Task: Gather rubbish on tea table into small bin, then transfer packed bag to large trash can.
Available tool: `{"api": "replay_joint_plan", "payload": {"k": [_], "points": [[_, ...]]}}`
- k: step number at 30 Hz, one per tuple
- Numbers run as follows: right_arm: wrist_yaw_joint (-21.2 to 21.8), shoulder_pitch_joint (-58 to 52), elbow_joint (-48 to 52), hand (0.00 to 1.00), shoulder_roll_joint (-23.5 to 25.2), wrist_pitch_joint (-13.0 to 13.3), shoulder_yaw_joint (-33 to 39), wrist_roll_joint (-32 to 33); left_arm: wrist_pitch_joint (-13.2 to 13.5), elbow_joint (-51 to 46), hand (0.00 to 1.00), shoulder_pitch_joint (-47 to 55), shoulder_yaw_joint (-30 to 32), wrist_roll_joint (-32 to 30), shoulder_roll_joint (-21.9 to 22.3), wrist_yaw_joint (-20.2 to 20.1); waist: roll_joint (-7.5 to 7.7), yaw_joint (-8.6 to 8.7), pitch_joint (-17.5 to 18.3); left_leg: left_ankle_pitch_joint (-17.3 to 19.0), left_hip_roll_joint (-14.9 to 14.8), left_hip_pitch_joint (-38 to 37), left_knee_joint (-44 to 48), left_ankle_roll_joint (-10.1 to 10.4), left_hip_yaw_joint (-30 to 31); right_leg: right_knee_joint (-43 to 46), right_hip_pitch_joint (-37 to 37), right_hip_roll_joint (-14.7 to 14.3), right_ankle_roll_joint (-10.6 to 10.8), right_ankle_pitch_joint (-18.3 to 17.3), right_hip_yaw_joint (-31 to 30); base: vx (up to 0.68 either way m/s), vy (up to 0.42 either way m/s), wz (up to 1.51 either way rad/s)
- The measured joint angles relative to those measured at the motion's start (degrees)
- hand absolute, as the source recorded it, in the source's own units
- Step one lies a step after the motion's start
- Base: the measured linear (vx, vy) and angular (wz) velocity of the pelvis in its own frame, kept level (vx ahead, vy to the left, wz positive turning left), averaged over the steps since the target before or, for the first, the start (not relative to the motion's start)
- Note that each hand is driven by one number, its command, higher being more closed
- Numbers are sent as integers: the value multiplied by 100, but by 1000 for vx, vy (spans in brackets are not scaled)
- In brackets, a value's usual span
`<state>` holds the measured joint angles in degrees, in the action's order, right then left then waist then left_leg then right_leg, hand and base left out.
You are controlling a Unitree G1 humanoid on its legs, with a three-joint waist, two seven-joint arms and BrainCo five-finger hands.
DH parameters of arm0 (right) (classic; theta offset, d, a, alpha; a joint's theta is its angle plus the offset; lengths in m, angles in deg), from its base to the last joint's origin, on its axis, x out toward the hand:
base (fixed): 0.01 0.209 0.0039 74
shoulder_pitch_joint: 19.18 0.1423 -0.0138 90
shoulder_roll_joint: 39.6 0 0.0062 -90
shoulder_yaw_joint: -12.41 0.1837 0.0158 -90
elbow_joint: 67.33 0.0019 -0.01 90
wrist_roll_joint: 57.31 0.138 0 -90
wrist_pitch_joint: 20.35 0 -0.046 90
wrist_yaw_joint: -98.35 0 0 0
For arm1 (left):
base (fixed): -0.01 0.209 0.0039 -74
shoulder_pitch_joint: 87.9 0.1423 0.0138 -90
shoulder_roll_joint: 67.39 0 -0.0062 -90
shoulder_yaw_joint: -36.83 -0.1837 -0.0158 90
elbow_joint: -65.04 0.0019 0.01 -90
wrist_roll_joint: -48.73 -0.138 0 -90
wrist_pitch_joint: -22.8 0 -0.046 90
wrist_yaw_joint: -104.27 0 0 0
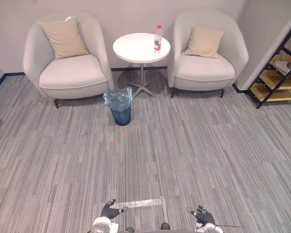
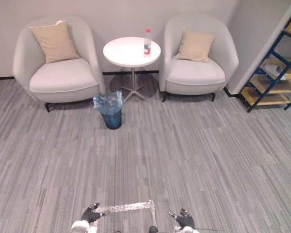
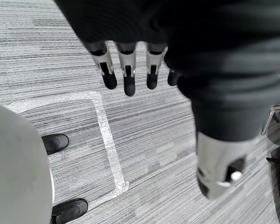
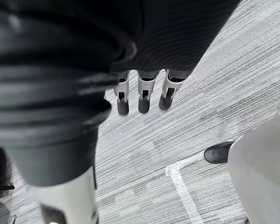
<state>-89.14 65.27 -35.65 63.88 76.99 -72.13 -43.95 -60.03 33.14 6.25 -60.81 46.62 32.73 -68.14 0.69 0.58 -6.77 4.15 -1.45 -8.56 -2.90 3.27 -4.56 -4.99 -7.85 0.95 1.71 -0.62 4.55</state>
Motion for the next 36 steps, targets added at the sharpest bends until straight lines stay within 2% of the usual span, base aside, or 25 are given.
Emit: {"api": "replay_joint_plan", "payload": {"k": [19,29,33,36], "points": [[13,102,-118,0,0,-10,-124,-212,-11,111,0,-75,-7,-16,-22,-15,71,-1,-30,-31,1,-153,-127,-22,-192,-2,-11,-11,1,0,-173,-26,-18,-5],[25,127,-101,0,-29,-65,-125,-209,-20,112,0,-141,-35,-110,-33,-22,89,-5,-41,105,-84,63,14,-17,-748,201,454,-113,-23,26,-681,-25,-28,-28],[25,204,-68,0,-63,-71,-122,-210,-32,112,0,-176,-113,-109,-2,-26,26,47,-110,181,-161,69,71,54,-947,816,812,-206,-61,-292,-833,21,-38,-25],[34,187,1,0,-82,-76,-122,-213,-31,109,0,-244,-129,-105,38,-29,1,49,-148,424,-250,91,397,143,-935,1355,959,-217,-125,-715,-650,48,-66,6]]}}
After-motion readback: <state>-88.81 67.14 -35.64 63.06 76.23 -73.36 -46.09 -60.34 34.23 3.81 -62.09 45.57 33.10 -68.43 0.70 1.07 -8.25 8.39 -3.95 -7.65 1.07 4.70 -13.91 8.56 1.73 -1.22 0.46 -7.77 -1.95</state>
